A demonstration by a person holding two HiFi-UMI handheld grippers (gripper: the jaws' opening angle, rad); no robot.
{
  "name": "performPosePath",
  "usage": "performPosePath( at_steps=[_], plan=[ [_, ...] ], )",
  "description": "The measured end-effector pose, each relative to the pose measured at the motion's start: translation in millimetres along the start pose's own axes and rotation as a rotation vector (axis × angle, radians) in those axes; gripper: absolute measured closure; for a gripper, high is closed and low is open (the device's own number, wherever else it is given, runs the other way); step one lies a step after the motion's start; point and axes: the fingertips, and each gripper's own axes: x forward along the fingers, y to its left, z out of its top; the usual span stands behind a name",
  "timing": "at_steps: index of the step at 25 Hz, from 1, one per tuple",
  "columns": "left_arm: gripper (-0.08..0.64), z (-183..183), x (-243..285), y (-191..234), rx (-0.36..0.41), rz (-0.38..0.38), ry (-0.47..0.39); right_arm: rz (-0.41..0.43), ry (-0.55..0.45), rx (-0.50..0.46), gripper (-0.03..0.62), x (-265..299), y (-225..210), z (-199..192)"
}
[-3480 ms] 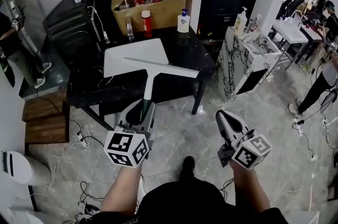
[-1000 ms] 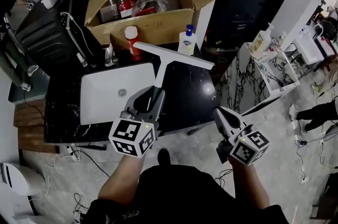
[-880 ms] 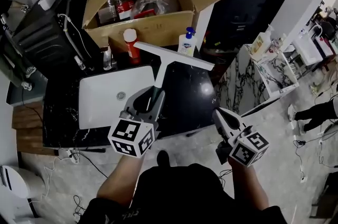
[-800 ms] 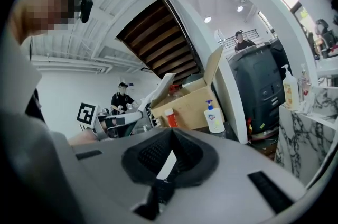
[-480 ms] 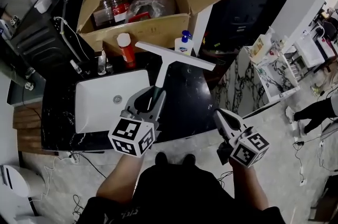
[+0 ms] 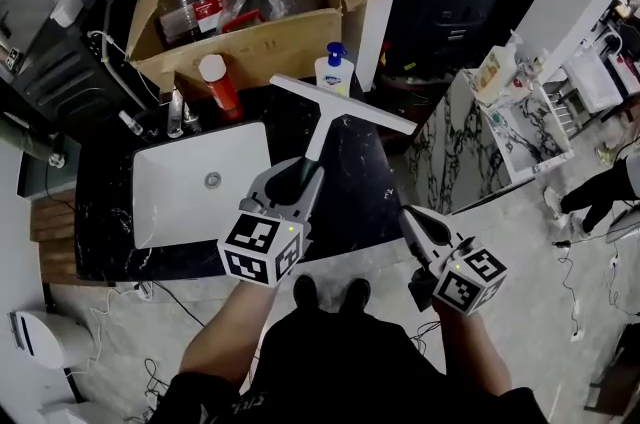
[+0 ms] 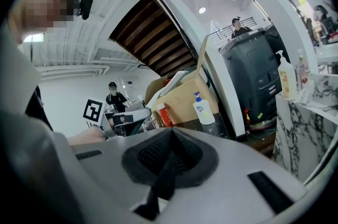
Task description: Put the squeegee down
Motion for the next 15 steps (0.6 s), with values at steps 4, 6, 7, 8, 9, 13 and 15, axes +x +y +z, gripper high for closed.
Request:
performPosePath(
  at_steps=[4,6,7,8,9,13,15],
  plan=[
    [0.456,-15.6,16.8,-8.1,0.001,-0.019,0.042,-0.002,0.019,0.010,0.586,-3.3,-6.5,-7.5],
    [0.456,-25.1,23.3,-11.4,0.004,-0.026,0.066,-0.002,0.023,0.009,0.586,-4.8,-8.0,-8.3],
    [0.456,-30.2,25.5,-12.6,0.004,-0.030,0.080,-0.002,0.023,0.007,0.586,-5.7,-8.5,-8.4],
    [0.456,-35.2,27.4,-13.8,0.004,-0.033,0.093,-0.001,0.022,0.005,0.586,-6.8,-9.1,-8.4],
    [0.456,-39.9,29.1,-15.0,0.007,-0.035,0.107,-0.002,0.020,0.004,0.586,-8.1,-9.9,-8.0],
    [0.456,-58.4,35.6,-18.1,0.039,-0.043,0.160,-0.017,0.018,0.008,0.586,-11.7,-13.0,-5.4],
    [0.457,-70.3,38.0,-18.3,0.046,-0.046,0.190,-0.021,0.015,0.005,0.586,-11.7,-13.5,-5.4]
  ],
)
